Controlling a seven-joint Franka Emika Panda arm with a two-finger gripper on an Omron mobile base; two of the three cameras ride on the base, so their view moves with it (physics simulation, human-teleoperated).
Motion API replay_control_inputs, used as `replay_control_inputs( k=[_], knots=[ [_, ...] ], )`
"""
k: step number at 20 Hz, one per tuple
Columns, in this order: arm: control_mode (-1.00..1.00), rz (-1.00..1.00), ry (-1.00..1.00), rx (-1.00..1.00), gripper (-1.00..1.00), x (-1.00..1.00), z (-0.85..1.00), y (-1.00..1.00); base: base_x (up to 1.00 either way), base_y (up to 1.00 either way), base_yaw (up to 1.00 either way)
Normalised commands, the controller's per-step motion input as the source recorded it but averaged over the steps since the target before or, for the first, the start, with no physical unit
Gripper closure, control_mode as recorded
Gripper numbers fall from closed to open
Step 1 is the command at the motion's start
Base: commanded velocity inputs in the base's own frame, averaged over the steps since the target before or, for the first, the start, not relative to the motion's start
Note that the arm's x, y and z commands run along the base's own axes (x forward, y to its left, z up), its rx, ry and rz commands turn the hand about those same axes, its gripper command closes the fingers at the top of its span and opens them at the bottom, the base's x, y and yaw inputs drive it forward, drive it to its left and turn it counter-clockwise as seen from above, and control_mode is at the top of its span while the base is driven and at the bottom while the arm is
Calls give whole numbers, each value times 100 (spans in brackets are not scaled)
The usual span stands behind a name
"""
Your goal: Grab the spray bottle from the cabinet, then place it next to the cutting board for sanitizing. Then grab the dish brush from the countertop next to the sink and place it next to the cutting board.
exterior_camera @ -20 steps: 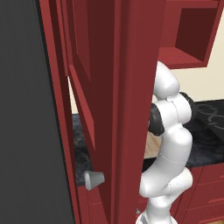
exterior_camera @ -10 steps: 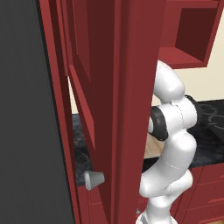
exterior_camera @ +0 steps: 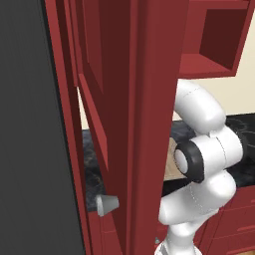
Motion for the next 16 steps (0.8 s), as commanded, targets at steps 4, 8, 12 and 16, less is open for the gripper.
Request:
replay_control_inputs(
  k=[4,8,12,16],
  knots=[
    [-100,0,-13,5,100,-68,-10,-1,0,0,0],
    [-100,0,-20,3,100,-64,0,0,0,0,0],
    [-100,0,-14,2,100,-63,-19,0,0,0,0],
    [-100,-1,-15,1,100,-91,-26,0,0,0,0]
  ],
)
